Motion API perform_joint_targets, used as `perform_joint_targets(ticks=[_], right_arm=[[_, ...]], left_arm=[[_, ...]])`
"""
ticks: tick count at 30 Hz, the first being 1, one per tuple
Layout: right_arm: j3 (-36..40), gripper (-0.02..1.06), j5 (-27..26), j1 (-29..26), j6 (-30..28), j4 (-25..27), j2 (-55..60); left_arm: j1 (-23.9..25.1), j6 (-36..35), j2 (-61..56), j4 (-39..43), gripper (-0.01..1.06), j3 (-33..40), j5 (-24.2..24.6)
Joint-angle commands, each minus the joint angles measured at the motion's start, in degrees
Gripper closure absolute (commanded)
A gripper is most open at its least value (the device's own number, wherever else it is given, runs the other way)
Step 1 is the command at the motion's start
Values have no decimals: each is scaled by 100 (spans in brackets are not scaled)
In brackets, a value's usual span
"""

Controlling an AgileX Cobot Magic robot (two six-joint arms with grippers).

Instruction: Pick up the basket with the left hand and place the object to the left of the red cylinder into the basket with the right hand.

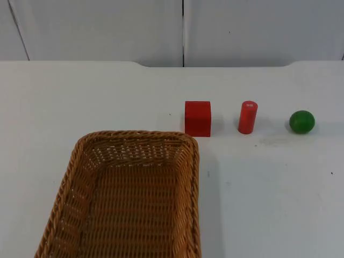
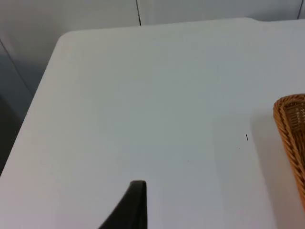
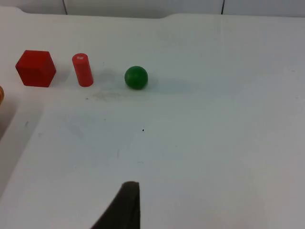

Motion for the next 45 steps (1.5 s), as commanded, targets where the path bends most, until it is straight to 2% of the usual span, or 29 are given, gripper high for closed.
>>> perform_joint_targets(ticks=[1,15,32,45], right_arm=[[11,-1,-47,-34,-46,-55,-15],[11,-1,-47,-34,-46,-55,-15],[11,-1,-47,-34,-46,-55,-15],[11,-1,-47,-34,-46,-55,-15]], left_arm=[[-31,-37,95,16,0,-101,-52],[-31,-41,1207,-75,0,-371,-509],[-31,109,2880,-692,0,-489,-985],[-31,1051,4190,-1782,0,-489,-1545]])
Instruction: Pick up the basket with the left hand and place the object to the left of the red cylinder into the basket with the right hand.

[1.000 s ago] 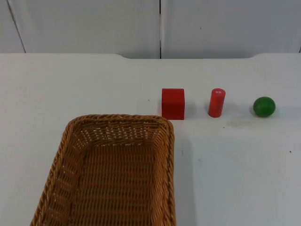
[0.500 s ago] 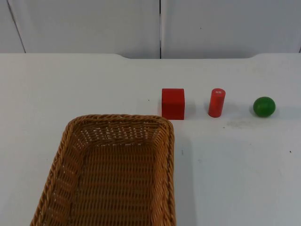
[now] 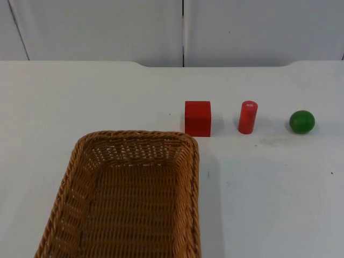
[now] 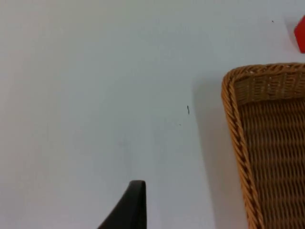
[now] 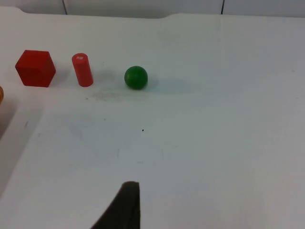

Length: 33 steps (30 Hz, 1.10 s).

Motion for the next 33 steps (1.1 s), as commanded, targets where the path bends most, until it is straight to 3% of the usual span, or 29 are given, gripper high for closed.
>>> perform_joint_targets(ticks=[1,10,24,33], right_arm=[[11,-1,-47,-34,-46,-45,-15],[11,-1,-47,-34,-11,-120,-15],[-35,-1,-124,-34,132,-281,26],[-683,-1,-677,-34,121,-330,1384]], left_arm=[[-31,217,202,-282,0,-40,-134],[-31,1016,901,-1041,0,-40,-134],[-31,1067,1419,-1193,0,-28,-147],[-31,1102,1419,-1215,0,-28,-113]])
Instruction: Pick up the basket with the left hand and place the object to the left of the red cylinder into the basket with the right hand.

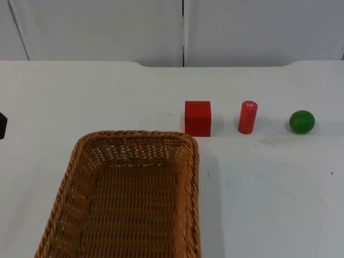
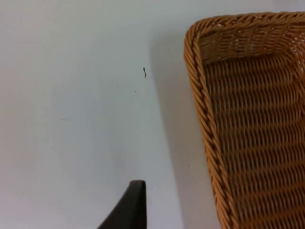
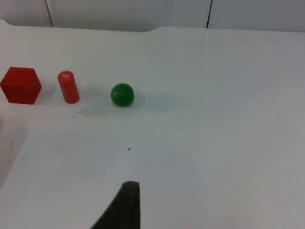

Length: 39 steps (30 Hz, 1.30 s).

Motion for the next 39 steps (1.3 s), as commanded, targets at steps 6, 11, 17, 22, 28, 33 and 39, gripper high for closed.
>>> perform_joint_targets(ticks=[6,11,17,22,28,33,39], right_arm=[[-592,-1,-565,-34,15,-54,1281],[-1129,-1,-716,-34,15,-54,2268],[-1666,-1,-756,-34,-43,29,3283],[-1772,-1,-839,-34,-419,388,3922],[-1772,-1,-909,-34,-668,668,4546],[-1772,-1,-971,-34,-795,761,4702],[-1772,-1,-952,-34,-888,751,4702]], left_arm=[[-31,167,15,-234,0,-28,61],[-31,182,15,-234,0,-28,61],[-31,181,15,-234,0,-28,26],[-31,272,70,-221,0,-28,-13],[-31,272,442,-237,0,-28,-145],[-31,272,952,-322,0,-28,-335],[-31,715,1761,-823,0,-28,-439]])
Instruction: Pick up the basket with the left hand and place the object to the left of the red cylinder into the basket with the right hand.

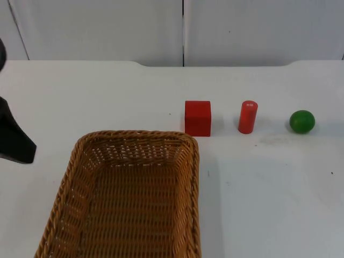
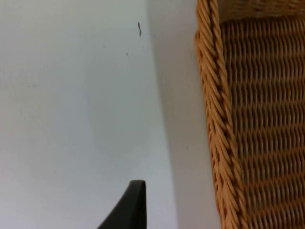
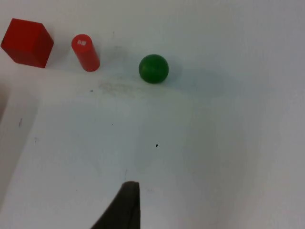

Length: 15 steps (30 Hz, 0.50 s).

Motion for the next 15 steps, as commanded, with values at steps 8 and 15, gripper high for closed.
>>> perform_joint_targets(ticks=[8,15], right_arm=[[-34,-1,-2,-34,-89,27,-4],[-34,-1,-5,-34,-89,17,-4]], left_arm=[[-31,527,883,-591,0,-259,-209],[-365,646,1412,-699,0,-304,-517]])
